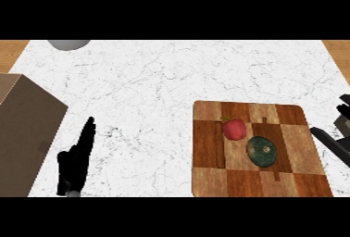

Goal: Pick the squash from the cutting board and place it in the tiered basket

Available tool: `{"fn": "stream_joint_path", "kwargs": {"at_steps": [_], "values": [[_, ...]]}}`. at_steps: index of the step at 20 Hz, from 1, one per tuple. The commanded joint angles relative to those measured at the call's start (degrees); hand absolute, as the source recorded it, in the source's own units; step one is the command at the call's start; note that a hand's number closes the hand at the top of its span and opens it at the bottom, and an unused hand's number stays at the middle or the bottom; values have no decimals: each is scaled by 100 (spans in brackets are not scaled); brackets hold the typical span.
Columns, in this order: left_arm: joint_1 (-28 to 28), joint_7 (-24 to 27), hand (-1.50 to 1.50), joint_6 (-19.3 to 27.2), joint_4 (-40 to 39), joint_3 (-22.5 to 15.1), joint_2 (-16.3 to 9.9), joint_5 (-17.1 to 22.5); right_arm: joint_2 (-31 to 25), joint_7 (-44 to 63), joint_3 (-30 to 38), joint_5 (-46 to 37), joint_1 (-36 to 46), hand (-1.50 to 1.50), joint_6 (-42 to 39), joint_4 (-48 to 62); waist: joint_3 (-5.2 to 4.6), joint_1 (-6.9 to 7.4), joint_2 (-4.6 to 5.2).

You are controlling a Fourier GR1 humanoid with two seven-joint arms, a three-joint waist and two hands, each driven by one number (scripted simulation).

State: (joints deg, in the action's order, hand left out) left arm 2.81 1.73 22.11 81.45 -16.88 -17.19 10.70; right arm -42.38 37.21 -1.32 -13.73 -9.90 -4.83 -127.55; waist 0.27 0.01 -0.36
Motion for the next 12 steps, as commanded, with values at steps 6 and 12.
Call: {"fn": "stream_joint_path", "kwargs": {"at_steps": [6,12], "values": [[27,46,0,-46,-482,-17,273,-138,462,720,-1505,-1828,507,-150,-134,617,-29,42,50],[-125,-175,0,-237,-320,227,179,-99,851,1782,-1680,-1669,1446,-150,-1098,688,-30,40,42]]}}
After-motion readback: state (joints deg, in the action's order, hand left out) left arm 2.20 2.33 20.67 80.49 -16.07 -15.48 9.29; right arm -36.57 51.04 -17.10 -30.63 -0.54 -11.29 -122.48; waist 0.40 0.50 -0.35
